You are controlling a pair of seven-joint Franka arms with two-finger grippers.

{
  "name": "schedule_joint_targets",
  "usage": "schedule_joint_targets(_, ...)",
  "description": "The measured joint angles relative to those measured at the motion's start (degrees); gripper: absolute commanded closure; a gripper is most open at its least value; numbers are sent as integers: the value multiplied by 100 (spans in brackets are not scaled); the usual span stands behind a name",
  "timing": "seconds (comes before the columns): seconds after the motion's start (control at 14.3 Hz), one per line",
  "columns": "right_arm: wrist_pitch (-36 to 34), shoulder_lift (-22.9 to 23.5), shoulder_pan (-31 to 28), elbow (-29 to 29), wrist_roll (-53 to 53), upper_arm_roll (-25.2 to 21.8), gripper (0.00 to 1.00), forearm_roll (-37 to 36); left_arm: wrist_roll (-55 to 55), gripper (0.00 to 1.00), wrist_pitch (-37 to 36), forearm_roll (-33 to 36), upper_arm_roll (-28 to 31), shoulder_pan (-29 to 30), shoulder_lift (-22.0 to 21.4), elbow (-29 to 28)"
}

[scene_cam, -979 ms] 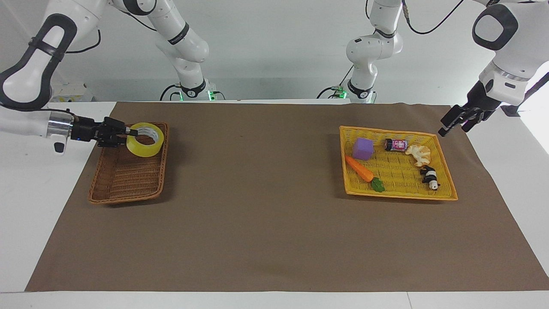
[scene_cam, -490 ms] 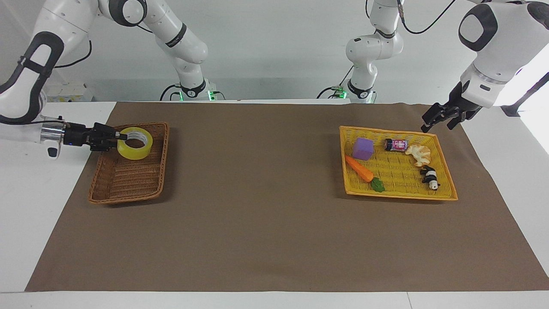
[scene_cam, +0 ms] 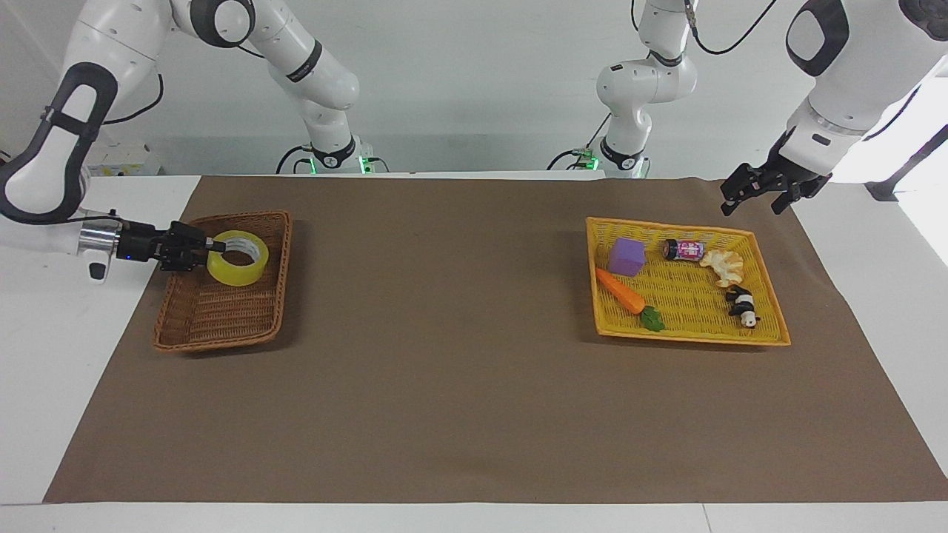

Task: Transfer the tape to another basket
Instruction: 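Open the right gripper to release the tape and draw back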

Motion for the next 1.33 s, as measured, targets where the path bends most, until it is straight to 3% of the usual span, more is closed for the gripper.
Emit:
schedule_joint_targets(0.28,247,-2,79,-199,-214,1,100,-7,71,0,118,4,18,-10,15,-17)
schedule_joint_targets(0.35,293,-2,80,-239,-251,1,88,-11,71,0,118,6,40,-8,17,-18)
schedule_joint_targets(0.42,339,-2,80,-265,-272,-1,56,-17,73,0,119,6,64,-2,18,-19)
schedule_joint_targets(0.49,347,-2,80,-273,-284,-2,8,-22,76,0,118,6,79,5,18,-21)
schedule_joint_targets(0.56,348,-3,80,-273,-285,-2,0,-23,79,0,117,6,85,12,18,-24)
schedule_joint_targets(1.33,349,-49,104,-210,-368,3,0,-98,83,0,117,7,84,14,18,-26)
